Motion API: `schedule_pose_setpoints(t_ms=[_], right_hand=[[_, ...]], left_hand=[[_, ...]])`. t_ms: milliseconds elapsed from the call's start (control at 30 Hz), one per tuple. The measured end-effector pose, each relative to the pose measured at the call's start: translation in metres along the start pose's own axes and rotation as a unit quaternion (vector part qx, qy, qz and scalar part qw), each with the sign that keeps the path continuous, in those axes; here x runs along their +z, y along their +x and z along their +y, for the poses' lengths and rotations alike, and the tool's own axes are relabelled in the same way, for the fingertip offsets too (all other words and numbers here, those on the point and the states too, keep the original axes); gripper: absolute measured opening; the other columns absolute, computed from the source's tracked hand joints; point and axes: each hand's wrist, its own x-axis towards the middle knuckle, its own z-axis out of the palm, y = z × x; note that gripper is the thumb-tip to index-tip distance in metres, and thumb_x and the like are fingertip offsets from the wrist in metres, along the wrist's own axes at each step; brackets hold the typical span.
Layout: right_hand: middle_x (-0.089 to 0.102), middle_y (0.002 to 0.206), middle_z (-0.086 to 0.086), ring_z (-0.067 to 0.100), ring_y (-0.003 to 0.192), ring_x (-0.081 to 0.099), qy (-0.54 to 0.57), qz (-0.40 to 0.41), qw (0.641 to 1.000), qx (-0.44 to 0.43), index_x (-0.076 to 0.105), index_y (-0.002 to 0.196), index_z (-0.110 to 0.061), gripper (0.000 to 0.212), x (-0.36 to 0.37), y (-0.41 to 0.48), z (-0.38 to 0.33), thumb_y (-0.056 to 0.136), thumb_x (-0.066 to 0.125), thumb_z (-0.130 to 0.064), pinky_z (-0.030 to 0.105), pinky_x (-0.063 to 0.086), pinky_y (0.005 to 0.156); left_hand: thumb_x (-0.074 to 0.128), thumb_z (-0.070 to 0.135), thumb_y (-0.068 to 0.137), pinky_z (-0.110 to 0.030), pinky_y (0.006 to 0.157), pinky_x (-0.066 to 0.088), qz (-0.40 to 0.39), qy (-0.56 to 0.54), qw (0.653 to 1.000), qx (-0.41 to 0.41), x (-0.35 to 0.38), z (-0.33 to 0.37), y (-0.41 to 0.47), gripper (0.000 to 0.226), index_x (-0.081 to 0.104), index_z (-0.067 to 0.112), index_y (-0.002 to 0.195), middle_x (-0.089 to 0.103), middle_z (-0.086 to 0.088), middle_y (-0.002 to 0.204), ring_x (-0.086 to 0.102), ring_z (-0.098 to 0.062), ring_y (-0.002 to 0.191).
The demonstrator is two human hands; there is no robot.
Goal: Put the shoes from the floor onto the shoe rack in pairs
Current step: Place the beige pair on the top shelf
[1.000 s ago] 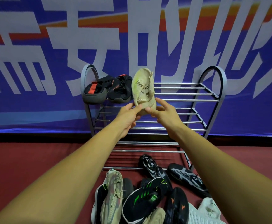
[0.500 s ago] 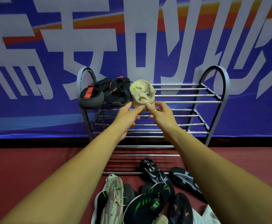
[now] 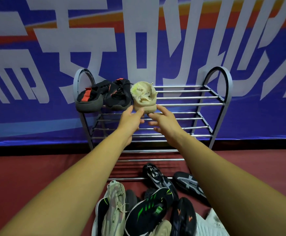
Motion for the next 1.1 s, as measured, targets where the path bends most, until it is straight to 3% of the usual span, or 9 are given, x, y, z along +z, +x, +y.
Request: schedule_pose_setpoints(t_ms=[133,267,400,600,767,867,933,1000,1100], right_hand=[[0.07,0.116,0.0,0.014,0.082,0.066,-0.008,0.003,0.999,0.053,0.047,0.141,-0.027,0.051,-0.006,-0.009,0.004,0.093,0.06,-0.016,0.026,0.044,0.064],[0.073,0.113,0.002,0.016,0.088,0.069,-0.009,-0.036,0.993,0.109,0.055,0.13,-0.018,0.038,-0.011,-0.021,0.007,0.093,0.06,-0.014,0.025,0.044,0.065],[0.073,0.104,0.006,0.015,0.079,0.068,-0.019,-0.054,0.988,0.143,0.058,0.125,-0.013,0.032,-0.014,-0.032,0.011,0.093,0.06,-0.013,0.023,0.04,0.062],[0.073,0.094,0.009,0.019,0.081,0.065,-0.11,-0.07,0.977,0.17,0.065,0.103,-0.01,0.012,-0.018,-0.045,0.023,0.092,0.06,-0.01,0.023,0.042,0.06],[0.072,0.087,0.009,0.016,0.07,0.054,-0.123,-0.072,0.97,0.197,0.065,0.1,-0.008,0.012,-0.007,-0.059,0.055,0.091,0.058,-0.009,0.025,0.04,0.059],[0.066,0.081,0.011,0.022,0.078,0.058,-0.139,-0.106,0.962,0.21,0.066,0.09,-0.009,0.008,0.005,-0.069,0.083,0.088,0.059,-0.007,0.03,0.044,0.069],[0.059,0.082,0.014,0.019,0.065,0.053,-0.17,-0.13,0.952,0.218,0.064,0.084,-0.01,0.011,0.009,-0.077,0.103,0.089,0.056,-0.005,0.022,0.038,0.056],[0.059,0.08,0.012,0.015,0.056,0.049,-0.183,-0.128,0.946,0.235,0.062,0.087,-0.011,0.011,0.011,-0.086,0.122,0.091,0.056,-0.003,0.017,0.032,0.045],[0.06,0.075,0.008,0.015,0.052,0.049,-0.206,-0.129,0.934,0.263,0.062,0.092,-0.01,0.009,0.014,-0.096,0.157,0.09,0.056,-0.004,0.02,0.031,0.049]], left_hand=[[0.055,0.037,0.098,-0.024,0.059,0.039,-0.012,0.039,0.998,-0.04,-0.007,-0.008,-0.013,0.035,0.057,0.018,0.126,0.066,0.004,0.093,0.06,-0.01,0.075],[0.055,0.032,0.098,-0.023,0.058,0.037,-0.037,0.059,0.996,-0.059,-0.012,-0.013,-0.028,0.017,0.061,0.021,0.109,0.065,0.001,0.093,0.057,-0.009,0.071],[0.056,0.029,0.097,-0.021,0.056,0.036,-0.056,0.109,0.99,-0.076,-0.017,-0.026,-0.044,0.019,0.061,0.018,0.111,0.064,0.001,0.09,0.057,-0.009,0.069],[0.056,0.025,0.096,-0.022,0.05,0.035,-0.097,0.193,0.971,-0.098,-0.022,-0.057,-0.068,0.014,0.064,0.016,0.104,0.064,-0.003,0.09,0.058,-0.012,0.069],[0.058,0.022,0.094,-0.023,0.049,0.032,-0.157,0.267,0.946,-0.092,-0.025,-0.087,-0.085,0.01,0.065,0.015,0.091,0.056,-0.004,0.072,0.05,-0.02,0.064],[0.057,0.018,0.093,-0.023,0.048,0.028,-0.186,0.316,0.926,-0.088,-0.029,-0.103,-0.095,0.015,0.069,0.01,0.095,0.05,-0.004,0.067,0.041,-0.016,0.057],[0.056,0.021,0.093,-0.021,0.048,0.032,-0.208,0.365,0.903,-0.088,-0.031,-0.122,-0.102,0.021,0.07,0.006,0.097,0.055,-0.004,0.072,0.046,-0.016,0.059],[0.056,0.023,0.092,-0.023,0.06,0.043,-0.239,0.425,0.868,-0.091,-0.032,-0.143,-0.112,0.019,0.068,0.011,0.101,0.062,-0.003,0.083,0.055,-0.017,0.07],[0.056,0.022,0.094,-0.03,0.076,0.046,-0.312,0.478,0.816,-0.094,-0.03,-0.169,-0.129,0.017,0.063,0.01,0.103,0.064,-0.007,0.094,0.06,-0.024,0.088]])
